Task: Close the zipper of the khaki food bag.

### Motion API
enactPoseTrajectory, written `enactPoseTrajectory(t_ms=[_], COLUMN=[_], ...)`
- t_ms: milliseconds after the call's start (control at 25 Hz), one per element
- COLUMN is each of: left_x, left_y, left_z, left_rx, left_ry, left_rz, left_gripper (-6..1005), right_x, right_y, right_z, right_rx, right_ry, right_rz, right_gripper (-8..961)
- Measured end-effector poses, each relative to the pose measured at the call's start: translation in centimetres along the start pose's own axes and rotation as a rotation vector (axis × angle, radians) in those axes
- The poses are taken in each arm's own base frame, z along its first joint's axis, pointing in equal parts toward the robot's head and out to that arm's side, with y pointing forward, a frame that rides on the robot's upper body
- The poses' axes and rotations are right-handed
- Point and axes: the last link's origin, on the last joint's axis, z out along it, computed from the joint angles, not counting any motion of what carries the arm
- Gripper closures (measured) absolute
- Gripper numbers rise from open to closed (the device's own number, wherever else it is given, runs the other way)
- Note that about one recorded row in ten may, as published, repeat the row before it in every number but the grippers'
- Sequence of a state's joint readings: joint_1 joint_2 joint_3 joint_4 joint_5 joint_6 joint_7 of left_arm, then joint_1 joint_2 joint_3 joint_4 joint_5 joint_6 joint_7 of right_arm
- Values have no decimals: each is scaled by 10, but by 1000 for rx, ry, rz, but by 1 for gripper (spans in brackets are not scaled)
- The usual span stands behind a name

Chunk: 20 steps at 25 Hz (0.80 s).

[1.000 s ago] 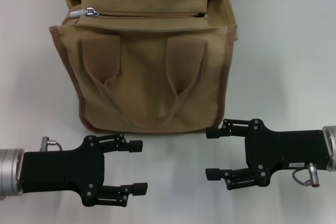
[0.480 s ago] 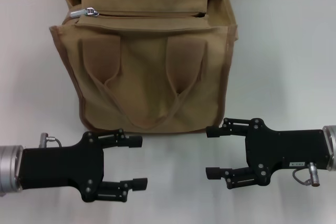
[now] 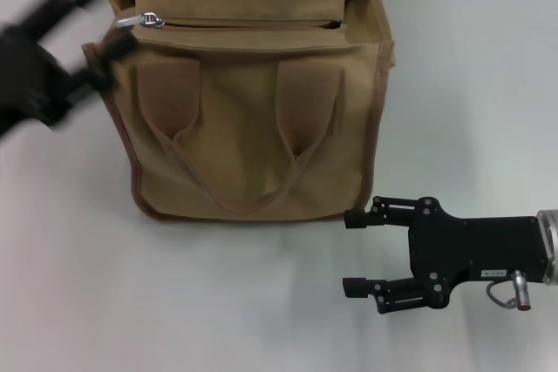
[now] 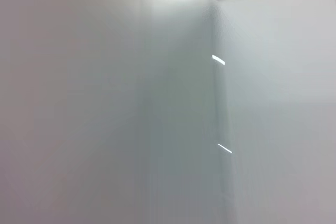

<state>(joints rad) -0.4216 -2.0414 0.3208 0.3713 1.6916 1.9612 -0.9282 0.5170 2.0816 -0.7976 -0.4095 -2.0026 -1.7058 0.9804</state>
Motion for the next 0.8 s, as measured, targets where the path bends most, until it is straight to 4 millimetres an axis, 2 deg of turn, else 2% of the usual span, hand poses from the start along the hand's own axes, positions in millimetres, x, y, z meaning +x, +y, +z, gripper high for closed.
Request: enactPoseTrajectory(t_ms=[120, 200, 360, 400, 640, 800], left_x=[10, 13, 6, -1, -17, -25], left_y=[-17, -29, -56, -62, -55, -49], left_z=[-16, -26, -47, -53, -51, -39], left_rx=[180, 267, 399, 406, 292, 206], left_ry=[73, 53, -107, -214, -371, -421], left_rz=[48, 67, 88, 106, 125, 130], left_gripper=[186, 186, 186, 187, 187, 187], right_x=[0, 0, 0, 0, -1, -2], right_y=[0, 0, 0, 0, -2, -3], right_z=[0, 0, 0, 0, 0, 1], right_rx=[2, 3, 5, 6, 5, 3], right_ry=[0, -1, 0, 0, 2, 2], right_rz=[1, 1, 1, 1, -6, -10], right_gripper=[136, 136, 136, 136, 136, 136])
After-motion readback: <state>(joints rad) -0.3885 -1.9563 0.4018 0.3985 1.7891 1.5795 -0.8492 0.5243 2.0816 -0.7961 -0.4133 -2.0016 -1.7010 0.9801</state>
